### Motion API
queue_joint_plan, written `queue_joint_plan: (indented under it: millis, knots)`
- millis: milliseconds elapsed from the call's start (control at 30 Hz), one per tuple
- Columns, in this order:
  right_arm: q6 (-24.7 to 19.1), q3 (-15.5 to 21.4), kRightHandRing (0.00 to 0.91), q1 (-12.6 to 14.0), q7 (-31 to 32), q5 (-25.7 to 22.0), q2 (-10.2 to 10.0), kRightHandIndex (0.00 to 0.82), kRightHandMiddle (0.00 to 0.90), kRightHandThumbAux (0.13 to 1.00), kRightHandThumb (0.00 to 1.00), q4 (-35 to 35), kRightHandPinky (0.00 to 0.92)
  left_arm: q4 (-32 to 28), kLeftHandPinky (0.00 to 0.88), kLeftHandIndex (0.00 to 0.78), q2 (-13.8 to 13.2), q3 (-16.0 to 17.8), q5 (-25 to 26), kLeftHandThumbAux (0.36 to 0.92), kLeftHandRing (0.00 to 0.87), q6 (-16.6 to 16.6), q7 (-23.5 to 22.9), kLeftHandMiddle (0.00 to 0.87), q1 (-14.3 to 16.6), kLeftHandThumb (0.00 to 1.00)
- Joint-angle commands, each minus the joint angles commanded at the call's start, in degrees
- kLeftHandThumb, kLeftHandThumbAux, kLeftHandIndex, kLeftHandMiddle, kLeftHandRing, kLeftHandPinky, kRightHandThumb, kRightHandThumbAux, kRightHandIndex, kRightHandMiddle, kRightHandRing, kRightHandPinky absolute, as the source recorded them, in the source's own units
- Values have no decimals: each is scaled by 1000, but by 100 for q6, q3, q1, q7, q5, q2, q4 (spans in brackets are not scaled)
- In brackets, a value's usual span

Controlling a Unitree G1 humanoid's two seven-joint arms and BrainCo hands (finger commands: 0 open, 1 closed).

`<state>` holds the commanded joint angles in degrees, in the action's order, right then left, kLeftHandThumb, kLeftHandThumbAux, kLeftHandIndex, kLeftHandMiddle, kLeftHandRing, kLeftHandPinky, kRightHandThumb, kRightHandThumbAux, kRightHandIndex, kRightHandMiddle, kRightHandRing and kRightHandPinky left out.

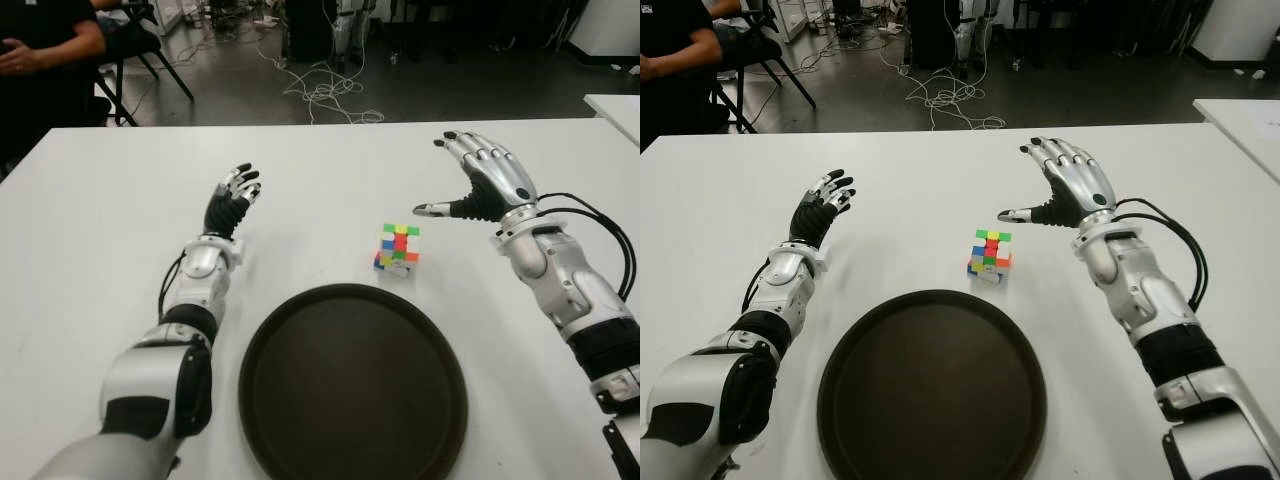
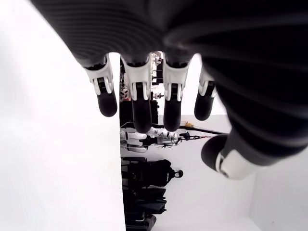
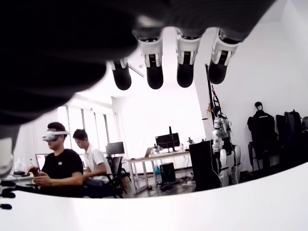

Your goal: Pick up the Rubik's Cube and put it in the plate

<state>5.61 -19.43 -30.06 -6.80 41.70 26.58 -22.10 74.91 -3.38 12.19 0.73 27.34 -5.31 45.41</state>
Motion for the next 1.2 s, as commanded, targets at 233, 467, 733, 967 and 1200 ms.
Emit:
queue_joint_plan:
  millis: [233,467,733,967,1200]
  knots:
    - [85,-161,38,-2,124,35,-96,0,43,369,0,-49,53,-13,108,156,-11,-45,-39,609,138,96,-50,182,-23,1]
    - [104,-260,47,-24,293,73,-128,0,47,400,0,-37,57,-9,105,150,-10,-24,-18,608,136,80,-97,177,-18,10]
    - [66,-342,45,-28,376,161,-137,0,44,411,0,-38,61,-14,109,144,-2,1,7,628,139,93,-100,177,-18,18]
    - [-15,-364,45,-23,455,210,-157,0,38,412,0,18,63,-15,109,134,-14,2,4,631,136,83,-152,169,-13,13]
    - [-75,-373,56,-19,424,280,-195,0,49,408,0,50,70,2,107,121,-47,-45,-53,667,130,5,-124,161,-3,27]
